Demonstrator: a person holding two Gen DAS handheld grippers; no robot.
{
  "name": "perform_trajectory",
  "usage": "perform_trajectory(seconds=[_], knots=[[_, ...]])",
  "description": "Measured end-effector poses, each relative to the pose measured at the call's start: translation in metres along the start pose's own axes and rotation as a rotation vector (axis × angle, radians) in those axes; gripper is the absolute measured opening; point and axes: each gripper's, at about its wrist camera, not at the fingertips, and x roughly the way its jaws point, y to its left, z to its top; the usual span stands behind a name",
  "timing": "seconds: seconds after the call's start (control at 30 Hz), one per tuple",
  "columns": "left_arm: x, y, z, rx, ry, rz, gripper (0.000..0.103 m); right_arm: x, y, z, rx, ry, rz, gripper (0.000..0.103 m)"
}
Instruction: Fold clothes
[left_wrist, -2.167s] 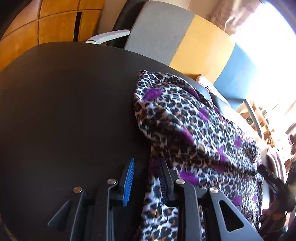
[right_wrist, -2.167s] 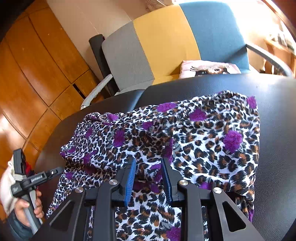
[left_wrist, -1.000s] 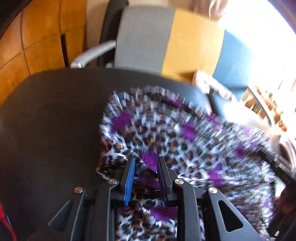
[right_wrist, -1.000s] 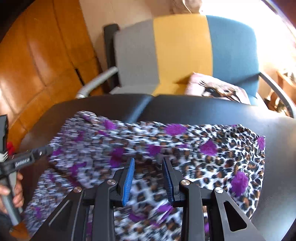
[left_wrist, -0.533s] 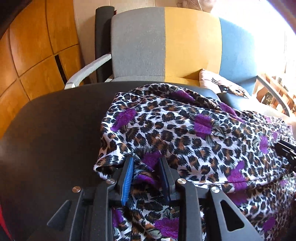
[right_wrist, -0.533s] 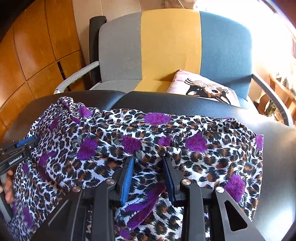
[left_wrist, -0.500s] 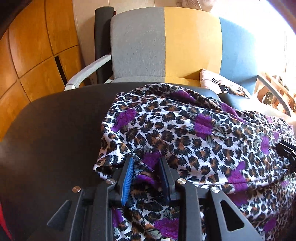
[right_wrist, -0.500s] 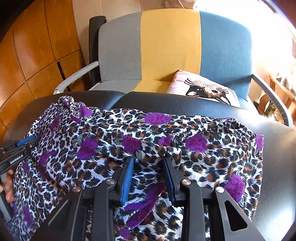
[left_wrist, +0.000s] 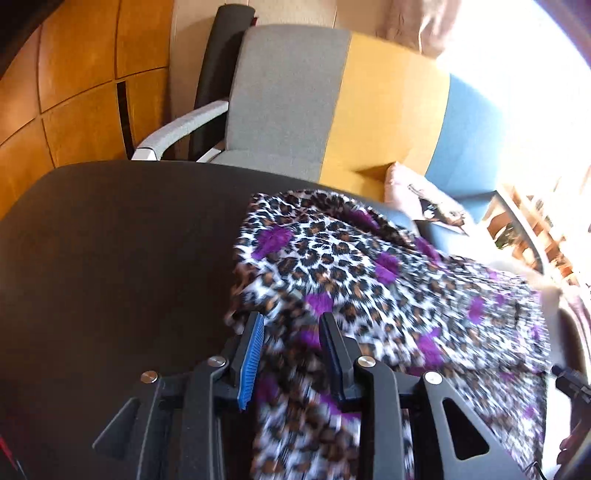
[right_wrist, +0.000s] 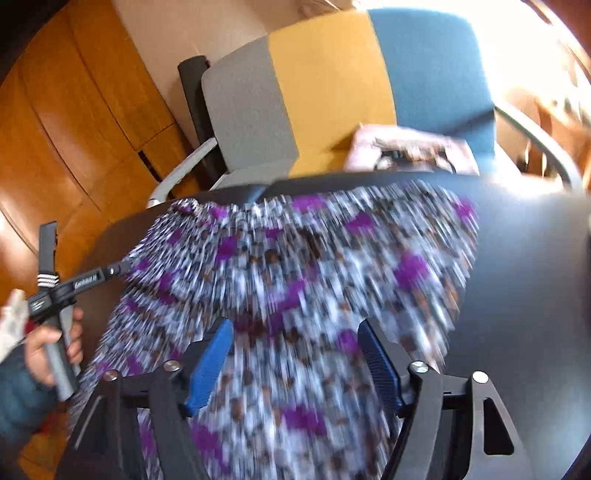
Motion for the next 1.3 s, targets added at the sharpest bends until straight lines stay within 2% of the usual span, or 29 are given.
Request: perform_trajectory(seconds=[0.1,0.2,0.27,0.43,0.6,0.7,0.77,0.9,1.03,1.1,1.23,1.3], knots=[[-0.025,0.013,-0.024,0.000,0.021,-0.043,0.033,-0.038,-0.034,-0.040,0.124,0.025,0.045,0.075],[-0.044,0.020,-0.054,0.019,0.053,-0.061,0.036,-0.069,-0.061,-0.083,0.233,0.037,0.068,0.077],[-0.055,0.027,-0.074,0.021,0.064,-0.067,0.037,-0.081,-0.070,-0.108,0.286,0.058,0.118,0.080],[-0.088,0.046,-0.122,0.015,0.087,-0.078,0.039,-0.095,-0.055,-0.152,0.300,0.077,0.309,0.084],[-0.116,0.066,-0.165,0.007,0.113,-0.043,0.040,-0.085,-0.009,-0.174,0.186,0.126,0.443,0.086],[-0.125,0.077,-0.186,-0.015,0.122,-0.052,0.041,-0.081,0.008,-0.181,0.146,0.126,0.472,0.089],[-0.130,0.076,-0.196,-0.009,0.100,-0.056,0.044,-0.079,0.015,-0.184,0.139,0.117,0.472,0.090],[-0.129,0.065,-0.203,0.052,0.077,-0.016,0.044,-0.078,0.025,-0.186,0.111,0.119,0.451,0.093],[-0.126,0.054,-0.205,0.125,0.089,0.028,0.045,-0.079,0.028,-0.186,0.097,0.148,0.427,0.093],[-0.127,0.047,-0.209,0.173,0.092,0.050,0.042,-0.078,0.032,-0.187,0.079,0.162,0.417,0.093],[-0.132,0.043,-0.215,0.177,0.090,0.022,0.017,-0.084,0.030,-0.189,0.051,0.159,0.405,0.093],[-0.133,0.041,-0.218,0.162,0.094,0.003,0.006,-0.086,0.035,-0.195,0.002,0.139,0.372,0.092]])
